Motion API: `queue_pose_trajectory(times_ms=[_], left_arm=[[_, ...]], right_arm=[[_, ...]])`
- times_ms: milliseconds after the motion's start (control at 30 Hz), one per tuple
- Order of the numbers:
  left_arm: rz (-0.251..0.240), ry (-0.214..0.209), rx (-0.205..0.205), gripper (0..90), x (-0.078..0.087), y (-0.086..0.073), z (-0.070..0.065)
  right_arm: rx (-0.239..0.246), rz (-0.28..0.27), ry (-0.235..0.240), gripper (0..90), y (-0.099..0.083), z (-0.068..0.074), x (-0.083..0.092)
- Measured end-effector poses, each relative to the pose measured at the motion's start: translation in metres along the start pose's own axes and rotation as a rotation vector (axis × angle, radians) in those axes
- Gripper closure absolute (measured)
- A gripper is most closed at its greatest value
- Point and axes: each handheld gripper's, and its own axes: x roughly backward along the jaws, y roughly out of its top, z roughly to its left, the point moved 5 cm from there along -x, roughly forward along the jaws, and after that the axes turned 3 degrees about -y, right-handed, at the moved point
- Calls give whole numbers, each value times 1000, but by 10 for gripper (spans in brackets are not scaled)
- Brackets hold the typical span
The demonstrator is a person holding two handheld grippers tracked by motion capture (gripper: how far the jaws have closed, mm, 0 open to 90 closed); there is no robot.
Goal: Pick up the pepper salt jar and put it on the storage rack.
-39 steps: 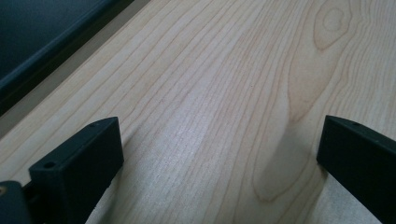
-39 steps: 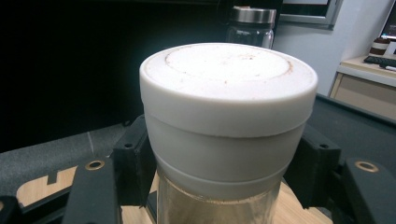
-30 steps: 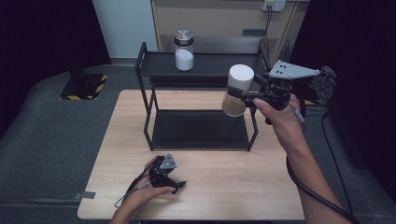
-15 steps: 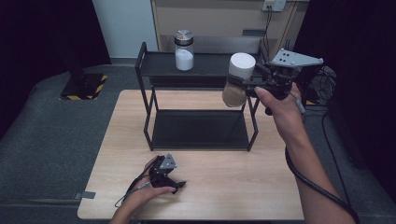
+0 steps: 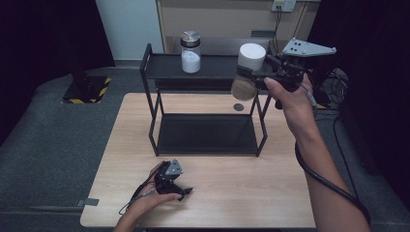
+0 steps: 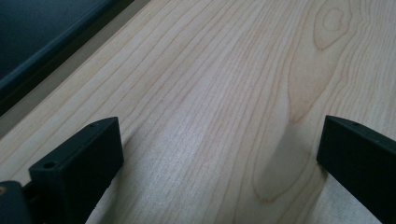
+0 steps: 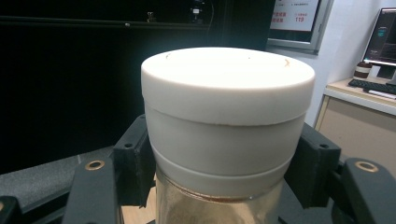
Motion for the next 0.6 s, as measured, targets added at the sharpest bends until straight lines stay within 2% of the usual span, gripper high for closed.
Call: queue_pose_trajectory(times_ms=[600], left_arm=[[1, 0, 0, 0, 0, 0, 0]], right_arm=[[-21, 9, -30, 361, 9, -23, -28]])
